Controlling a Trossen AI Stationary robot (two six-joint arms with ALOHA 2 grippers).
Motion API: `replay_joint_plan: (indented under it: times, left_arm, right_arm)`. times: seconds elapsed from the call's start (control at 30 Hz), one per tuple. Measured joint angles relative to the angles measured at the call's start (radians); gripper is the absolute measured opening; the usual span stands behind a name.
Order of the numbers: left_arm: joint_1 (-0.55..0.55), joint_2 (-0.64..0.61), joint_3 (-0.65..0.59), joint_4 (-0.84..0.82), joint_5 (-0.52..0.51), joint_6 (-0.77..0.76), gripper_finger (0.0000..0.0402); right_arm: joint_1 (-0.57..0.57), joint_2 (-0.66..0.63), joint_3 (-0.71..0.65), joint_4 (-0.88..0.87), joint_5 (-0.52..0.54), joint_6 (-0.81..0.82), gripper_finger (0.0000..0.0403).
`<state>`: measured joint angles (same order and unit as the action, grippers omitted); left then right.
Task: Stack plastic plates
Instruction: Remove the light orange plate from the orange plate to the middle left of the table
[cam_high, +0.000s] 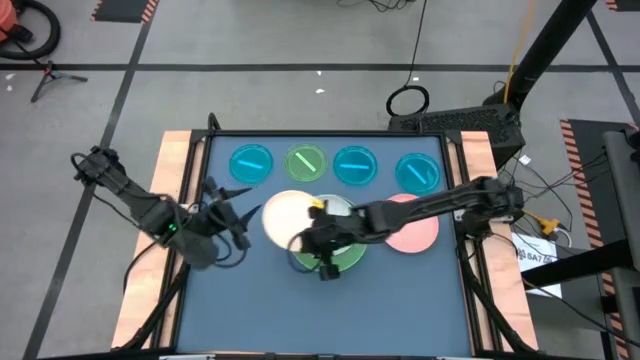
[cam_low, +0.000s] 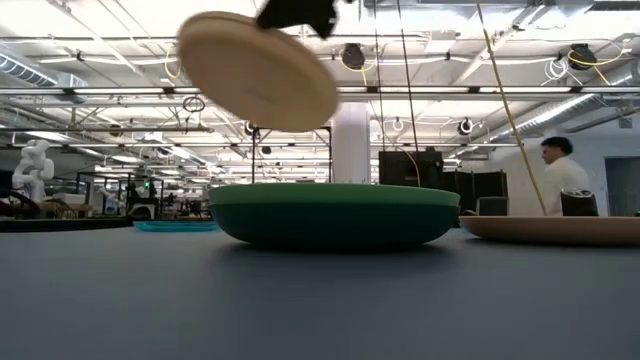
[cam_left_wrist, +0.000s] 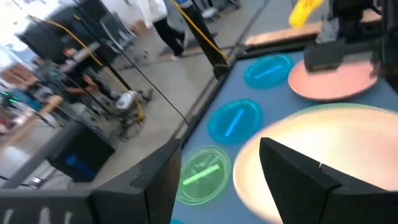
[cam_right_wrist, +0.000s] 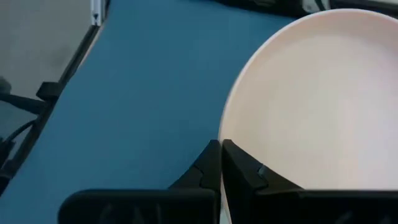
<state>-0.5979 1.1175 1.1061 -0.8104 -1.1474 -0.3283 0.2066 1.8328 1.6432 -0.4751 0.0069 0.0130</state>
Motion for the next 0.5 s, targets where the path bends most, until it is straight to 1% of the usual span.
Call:
replay_joint_plan:
  times: [0.1, 0.23, 0.33, 0.5]
  left_arm:
    - [-0.083, 0.0, 0.0, -0.105, -0.117, -0.11, 0.0223]
    - [-0.153, 0.0, 0.0, -0.219, -0.223, -0.212, 0.0223]
    - [-0.182, 0.0, 0.0, -0.265, -0.271, -0.249, 0.0223]
    - [-0.21, 0.0, 0.0, -0.27, -0.323, -0.231, 0.0223]
  right_arm:
    - [-0.015, 0.086, 0.104, -0.015, -0.015, -0.058, 0.0]
    - [-0.028, 0.176, 0.2, -0.012, -0.039, -0.121, 0.0]
    - [-0.034, 0.242, 0.264, 0.001, -0.041, -0.137, 0.0]
    - [-0.037, 0.353, 0.32, 0.043, -0.068, -0.232, 0.0]
